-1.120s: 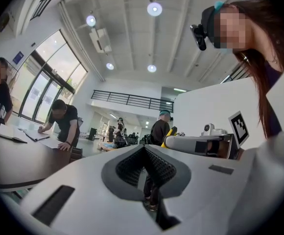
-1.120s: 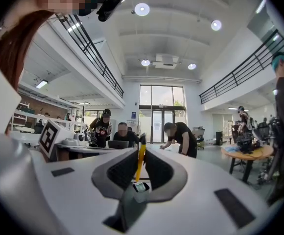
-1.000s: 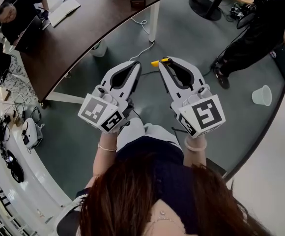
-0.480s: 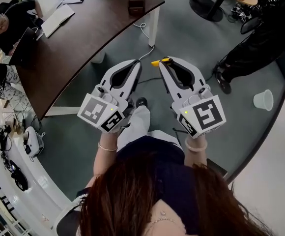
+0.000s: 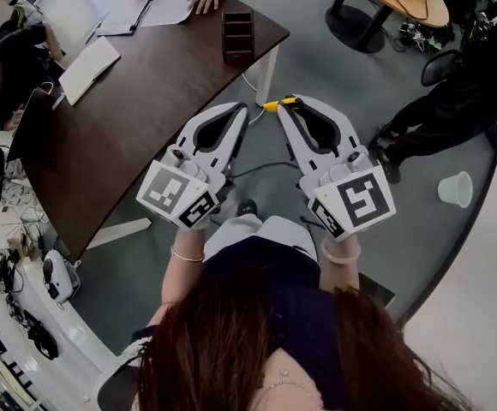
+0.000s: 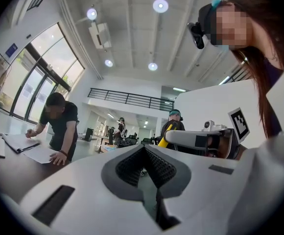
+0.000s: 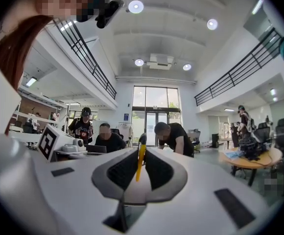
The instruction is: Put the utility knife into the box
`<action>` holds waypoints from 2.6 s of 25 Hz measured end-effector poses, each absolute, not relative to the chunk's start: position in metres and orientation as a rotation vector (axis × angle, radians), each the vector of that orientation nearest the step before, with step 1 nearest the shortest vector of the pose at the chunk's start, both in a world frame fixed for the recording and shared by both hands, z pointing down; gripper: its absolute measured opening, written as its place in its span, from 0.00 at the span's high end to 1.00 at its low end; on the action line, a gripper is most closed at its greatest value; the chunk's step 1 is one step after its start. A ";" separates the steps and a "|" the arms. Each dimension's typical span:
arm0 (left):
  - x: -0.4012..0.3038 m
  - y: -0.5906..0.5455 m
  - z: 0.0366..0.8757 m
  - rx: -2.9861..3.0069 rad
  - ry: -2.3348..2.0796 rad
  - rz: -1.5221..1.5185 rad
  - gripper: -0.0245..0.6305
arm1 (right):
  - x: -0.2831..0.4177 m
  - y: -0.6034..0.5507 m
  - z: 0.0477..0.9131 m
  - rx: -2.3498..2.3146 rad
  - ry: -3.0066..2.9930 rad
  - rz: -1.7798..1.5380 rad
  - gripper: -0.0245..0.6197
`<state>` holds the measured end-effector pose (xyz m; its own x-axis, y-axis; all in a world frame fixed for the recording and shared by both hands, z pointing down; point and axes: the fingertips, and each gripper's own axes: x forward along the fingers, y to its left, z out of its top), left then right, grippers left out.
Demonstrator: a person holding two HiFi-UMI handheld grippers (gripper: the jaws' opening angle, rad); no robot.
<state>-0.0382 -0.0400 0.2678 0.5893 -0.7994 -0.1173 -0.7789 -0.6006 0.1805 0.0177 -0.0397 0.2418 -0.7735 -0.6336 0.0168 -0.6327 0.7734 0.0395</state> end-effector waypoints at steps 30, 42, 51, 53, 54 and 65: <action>-0.081 -0.275 0.290 2.515 -1.570 -0.282 0.96 | -0.022 -0.293 0.270 0.791 -2.996 0.111 0.88; -0.105 -0.319 0.353 2.425 -1.515 -0.276 0.96 | -0.044 -0.353 0.354 0.900 -2.915 0.350 0.88; -0.111 -0.335 0.421 2.349 -1.491 -0.283 0.96 | -0.064 -0.367 0.455 0.950 -2.810 0.468 0.88; -0.113 -0.337 0.435 2.332 -1.493 -0.286 0.96 | -0.068 -0.368 0.470 0.969 -2.804 0.475 0.88; -0.114 -0.337 0.441 2.323 -1.492 -0.290 0.96 | -0.069 -0.369 0.476 0.981 -2.799 0.468 0.88; -0.125 -0.326 0.481 2.246 -1.472 -0.300 0.96 | -0.094 -0.365 0.524 0.958 -2.733 0.366 0.88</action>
